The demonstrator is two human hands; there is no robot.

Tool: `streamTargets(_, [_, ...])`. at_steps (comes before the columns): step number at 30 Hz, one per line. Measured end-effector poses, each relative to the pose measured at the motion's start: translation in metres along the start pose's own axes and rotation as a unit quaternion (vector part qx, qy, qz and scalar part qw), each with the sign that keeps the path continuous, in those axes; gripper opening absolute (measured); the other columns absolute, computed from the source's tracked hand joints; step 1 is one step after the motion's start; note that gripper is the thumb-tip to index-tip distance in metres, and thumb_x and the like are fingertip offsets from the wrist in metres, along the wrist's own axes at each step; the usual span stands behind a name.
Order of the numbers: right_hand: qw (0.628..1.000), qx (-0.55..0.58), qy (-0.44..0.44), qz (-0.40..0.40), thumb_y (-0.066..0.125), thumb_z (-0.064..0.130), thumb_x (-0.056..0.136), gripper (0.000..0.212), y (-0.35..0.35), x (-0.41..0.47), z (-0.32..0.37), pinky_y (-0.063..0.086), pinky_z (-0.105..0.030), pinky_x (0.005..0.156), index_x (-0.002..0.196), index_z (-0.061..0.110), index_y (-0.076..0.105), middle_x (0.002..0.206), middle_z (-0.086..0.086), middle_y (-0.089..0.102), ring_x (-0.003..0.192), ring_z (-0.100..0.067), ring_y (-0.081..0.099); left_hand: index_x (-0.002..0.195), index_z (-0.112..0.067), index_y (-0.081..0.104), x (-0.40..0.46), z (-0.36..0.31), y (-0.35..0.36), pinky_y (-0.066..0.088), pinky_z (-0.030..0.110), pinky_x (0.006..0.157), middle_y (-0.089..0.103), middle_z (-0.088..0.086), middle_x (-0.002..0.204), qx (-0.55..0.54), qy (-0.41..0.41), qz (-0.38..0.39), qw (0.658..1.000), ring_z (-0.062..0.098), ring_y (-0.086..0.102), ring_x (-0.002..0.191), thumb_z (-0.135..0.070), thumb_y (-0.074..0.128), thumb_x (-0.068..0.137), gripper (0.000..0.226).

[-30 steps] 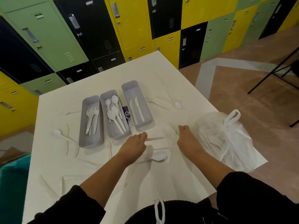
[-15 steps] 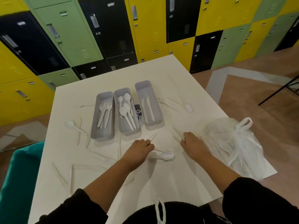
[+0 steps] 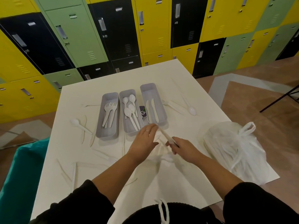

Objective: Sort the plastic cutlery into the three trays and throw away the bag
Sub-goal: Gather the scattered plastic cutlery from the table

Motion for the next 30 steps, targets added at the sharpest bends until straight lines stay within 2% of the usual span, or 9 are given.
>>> streamTargets(3, [0.998, 0.047, 0.034, -0.029, 0.037, 0.009, 0.096, 0.024, -0.009, -0.004, -0.01, 0.038, -0.014, 0.059, 0.112, 0.015, 0.054, 0.063, 0.005, 0.056, 0.062, -0.008, 0.052, 0.143, -0.009, 0.032, -0.014, 0.005, 0.018, 0.035, 0.031, 0.11, 0.038, 0.01, 0.144, -0.033, -0.057, 0.058, 0.996, 0.025, 0.038, 0.132, -0.021, 0.057, 0.092, 0.057])
streamTargets(6, [0.994, 0.081, 0.056, -0.039, 0.035, 0.004, 0.093, 0.027, -0.009, -0.005, -0.015, 0.039, -0.023, 0.06, 0.116, 0.01, 0.048, 0.061, 0.0, 0.054, 0.06, -0.013, 0.05, 0.132, -0.009, 0.045, -0.023, -0.004, 0.046, 0.041, 0.035, 0.097, 0.045, 0.01, 0.132, 0.006, -0.042, 0.158, 0.987, 0.027, 0.044, 0.118, -0.024, 0.055, 0.091, 0.044])
streamTargets(9, [0.992, 0.1, 0.062, -0.032, 0.034, 0.003, 0.092, 0.026, -0.004, -0.004, -0.012, 0.038, -0.02, 0.056, 0.115, 0.008, 0.046, 0.064, -0.001, 0.05, 0.058, -0.013, 0.047, 0.12, -0.005, 0.051, -0.025, -0.01, 0.061, 0.039, 0.034, 0.092, 0.049, 0.013, 0.122, 0.042, -0.038, 0.177, 0.983, 0.03, 0.047, 0.112, -0.018, 0.048, 0.094, 0.029])
streamTargets(13, [0.989, 0.129, 0.063, -0.021, 0.033, 0.0, 0.09, 0.02, 0.0, -0.004, -0.007, 0.042, -0.022, 0.057, 0.105, 0.009, 0.043, 0.066, -0.004, 0.05, 0.055, -0.017, 0.051, 0.117, -0.005, 0.047, -0.031, -0.016, 0.069, 0.04, 0.035, 0.086, 0.051, 0.014, 0.118, 0.057, -0.029, 0.17, 0.983, 0.029, 0.048, 0.106, -0.008, 0.043, 0.095, 0.023])
streamTargets(18, [0.982, 0.16, 0.075, -0.068, 0.041, 0.002, 0.089, 0.01, -0.008, 0.001, -0.007, 0.039, -0.023, 0.056, 0.089, 0.012, 0.044, 0.073, -0.002, 0.051, 0.057, -0.018, 0.046, 0.115, -0.006, 0.039, -0.037, -0.014, 0.06, 0.036, 0.035, 0.067, 0.056, 0.016, 0.102, -0.008, -0.034, 0.165, 0.986, 0.033, 0.056, 0.09, -0.01, 0.039, 0.097, 0.018])
streamTargets(21, [0.987, 0.103, 0.056, -0.108, 0.043, 0.005, 0.089, 0.01, -0.015, 0.007, -0.003, 0.037, -0.022, 0.058, 0.088, 0.01, 0.051, 0.074, -0.001, 0.054, 0.064, -0.015, 0.047, 0.12, -0.008, 0.036, -0.04, -0.009, 0.047, 0.043, 0.04, 0.065, 0.06, 0.015, 0.102, 0.002, -0.025, 0.136, 0.99, 0.035, 0.058, 0.084, -0.016, 0.036, 0.1, 0.021])
streamTargets(24, [0.995, 0.032, 0.023, -0.096, 0.047, 0.011, 0.091, 0.014, -0.009, 0.013, 0.008, 0.035, -0.016, 0.057, 0.089, 0.011, 0.061, 0.07, 0.005, 0.055, 0.066, -0.014, 0.049, 0.121, -0.008, 0.042, -0.042, 0.007, 0.031, 0.046, 0.038, 0.065, 0.064, 0.012, 0.1, 0.028, -0.035, 0.087, 0.995, 0.035, 0.062, 0.082, -0.027, 0.033, 0.101, 0.028])
streamTargets(28, [0.998, 0.01, 0.01, -0.057, 0.043, 0.015, 0.097, 0.021, 0.012, 0.026, 0.022, 0.037, -0.011, 0.051, 0.092, 0.017, 0.063, 0.065, 0.005, 0.055, 0.06, -0.009, 0.05, 0.084, -0.01, 0.06, -0.053, 0.042, 0.012, 0.036, 0.023, 0.037, 0.064, 0.005, 0.058, 0.055, -0.029, 0.041, 0.997, 0.028, 0.059, 0.043, -0.027, 0.054, 0.084, 0.018])
streamTargets(30, [0.999, -0.008, -0.004, -0.033, 0.041, 0.007, 0.095, 0.026, 0.022, 0.033, 0.027, 0.038, -0.011, 0.058, 0.102, 0.016, 0.065, 0.079, 0.0, 0.063, 0.074, -0.014, 0.057, 0.076, -0.01, 0.059, -0.059, 0.065, 0.006, 0.035, 0.023, 0.034, 0.062, 0.004, 0.057, 0.073, -0.042, 0.043, 0.995, 0.026, 0.057, 0.042, -0.022, 0.063, 0.076, 0.012])
Point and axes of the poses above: each hand's wrist, its own x-axis towards the middle knuckle, its own y-axis out of the palm, z = x × y, the point moved 7 cm from there along x, towards the middle knuckle
